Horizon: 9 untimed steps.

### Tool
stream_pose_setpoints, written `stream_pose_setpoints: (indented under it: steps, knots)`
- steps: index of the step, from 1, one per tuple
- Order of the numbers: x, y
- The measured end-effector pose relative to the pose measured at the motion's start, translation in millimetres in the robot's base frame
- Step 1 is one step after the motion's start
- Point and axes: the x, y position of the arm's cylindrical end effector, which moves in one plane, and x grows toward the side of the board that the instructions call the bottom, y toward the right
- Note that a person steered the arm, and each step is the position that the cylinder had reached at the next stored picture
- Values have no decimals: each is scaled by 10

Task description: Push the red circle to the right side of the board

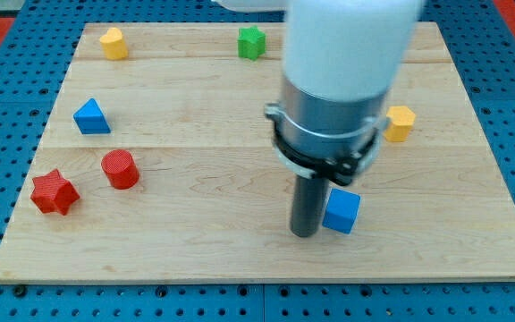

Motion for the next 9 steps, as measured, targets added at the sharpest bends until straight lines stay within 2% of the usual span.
stream_pose_setpoints:
  steps: [1, 2, 3, 4, 5, 6, 7, 8, 9]
  knots:
    - [-180, 78]
    - [-89, 729]
    - [-208, 685]
    - [-994, 112]
    - [-1382, -1101]
    - [-1370, -2300]
    - [-1208, -2462]
    - [-748, -1940]
    - [-450, -1773]
